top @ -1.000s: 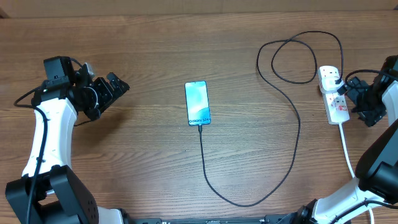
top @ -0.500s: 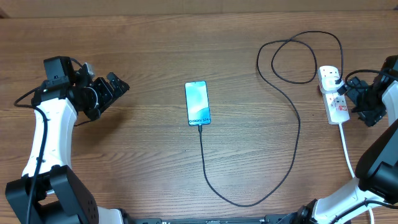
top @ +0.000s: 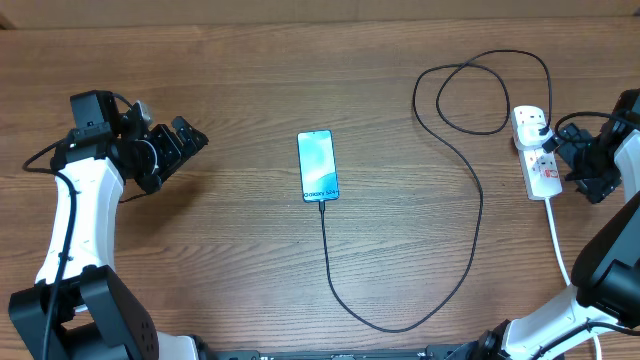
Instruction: Plug charger to phone and switch on socket
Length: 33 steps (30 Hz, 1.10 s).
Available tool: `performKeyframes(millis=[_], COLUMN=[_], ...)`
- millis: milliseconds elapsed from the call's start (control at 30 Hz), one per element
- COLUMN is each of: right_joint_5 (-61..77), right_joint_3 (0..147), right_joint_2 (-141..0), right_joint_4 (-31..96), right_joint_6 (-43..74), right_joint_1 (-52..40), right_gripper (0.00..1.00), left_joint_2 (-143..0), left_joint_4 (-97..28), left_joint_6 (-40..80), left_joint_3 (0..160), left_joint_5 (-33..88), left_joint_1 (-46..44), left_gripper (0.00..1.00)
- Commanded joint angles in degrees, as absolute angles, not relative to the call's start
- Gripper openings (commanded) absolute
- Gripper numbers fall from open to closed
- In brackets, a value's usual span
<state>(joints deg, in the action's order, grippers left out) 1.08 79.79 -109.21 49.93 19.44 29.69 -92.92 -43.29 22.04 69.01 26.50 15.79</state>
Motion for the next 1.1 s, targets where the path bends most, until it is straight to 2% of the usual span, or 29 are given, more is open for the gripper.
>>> performKeyframes(millis=[0, 200, 433, 833, 1067], right_joint_5=[1.2, 1.2, 1.2, 1.2, 1.2], right_joint_3=[81.1, 81.1, 81.1, 81.1, 81.1], right_joint_2=[-107.5, -107.5, -107.5, -107.5, -107.5], right_joint_4=[49.6, 49.6, 49.6, 49.6, 49.6], right_joint_6=[19.0, 19.0, 19.0, 19.0, 19.0], right_joint_1=[29.9, 29.9, 29.9, 29.9, 29.9], right_gripper=[1.0, 1.0, 1.0, 1.0, 1.0], left_joint_2=[-93.3, -91.3, -90.4, -89.8, -84.8], left_joint_4=[-43.3, -43.3, -40.3, -11.5, 1.1], left_joint_6=[20.8, 20.8, 17.5, 4.8, 1.2], left_joint_3=[69.1, 69.1, 68.6, 52.5, 38.4], left_joint_5=[26.4, 25.8, 16.0, 12.8, 12.5], left_joint_1=[15.7, 15.6, 10.4, -4.2, -8.1], left_gripper=[0.99, 0.99, 0.99, 1.0, 1.0])
